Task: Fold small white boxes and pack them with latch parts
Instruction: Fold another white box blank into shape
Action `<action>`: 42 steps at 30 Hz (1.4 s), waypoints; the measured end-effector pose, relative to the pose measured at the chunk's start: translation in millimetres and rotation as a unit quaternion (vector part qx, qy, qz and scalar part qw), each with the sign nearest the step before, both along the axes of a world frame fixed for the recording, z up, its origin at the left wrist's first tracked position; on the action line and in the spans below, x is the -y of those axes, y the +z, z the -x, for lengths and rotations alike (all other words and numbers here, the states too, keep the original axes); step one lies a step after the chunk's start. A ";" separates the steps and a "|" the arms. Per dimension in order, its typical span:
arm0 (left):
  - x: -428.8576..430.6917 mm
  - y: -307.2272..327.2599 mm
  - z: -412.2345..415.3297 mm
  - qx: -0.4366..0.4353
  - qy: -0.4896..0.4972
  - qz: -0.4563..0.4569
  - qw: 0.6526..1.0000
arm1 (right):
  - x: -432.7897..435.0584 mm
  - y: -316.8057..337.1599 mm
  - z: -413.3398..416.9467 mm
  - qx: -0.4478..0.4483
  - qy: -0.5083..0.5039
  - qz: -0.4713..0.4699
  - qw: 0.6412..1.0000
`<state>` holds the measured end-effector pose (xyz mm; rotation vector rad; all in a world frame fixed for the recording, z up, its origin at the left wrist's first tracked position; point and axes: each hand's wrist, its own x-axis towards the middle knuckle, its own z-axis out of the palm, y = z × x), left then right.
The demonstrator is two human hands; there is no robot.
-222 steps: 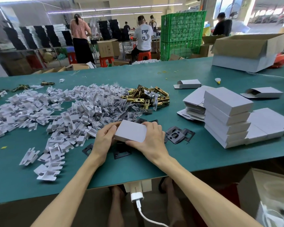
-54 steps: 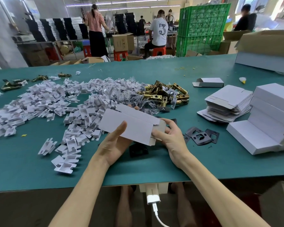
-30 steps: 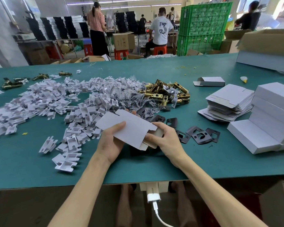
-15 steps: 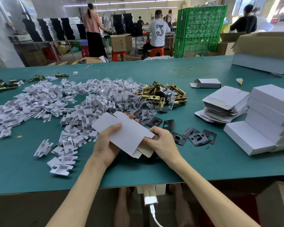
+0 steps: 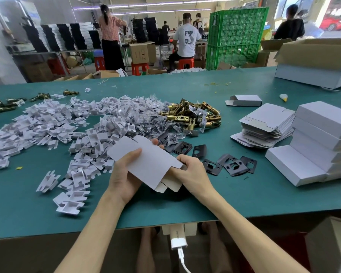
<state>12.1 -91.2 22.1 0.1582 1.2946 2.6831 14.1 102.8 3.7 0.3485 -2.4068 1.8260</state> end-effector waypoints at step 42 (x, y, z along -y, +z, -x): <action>-8.2 3.2 -4.3 0.058 0.063 0.067 0.994 | -3.5 10.4 -6.5 0.059 0.077 0.173 0.980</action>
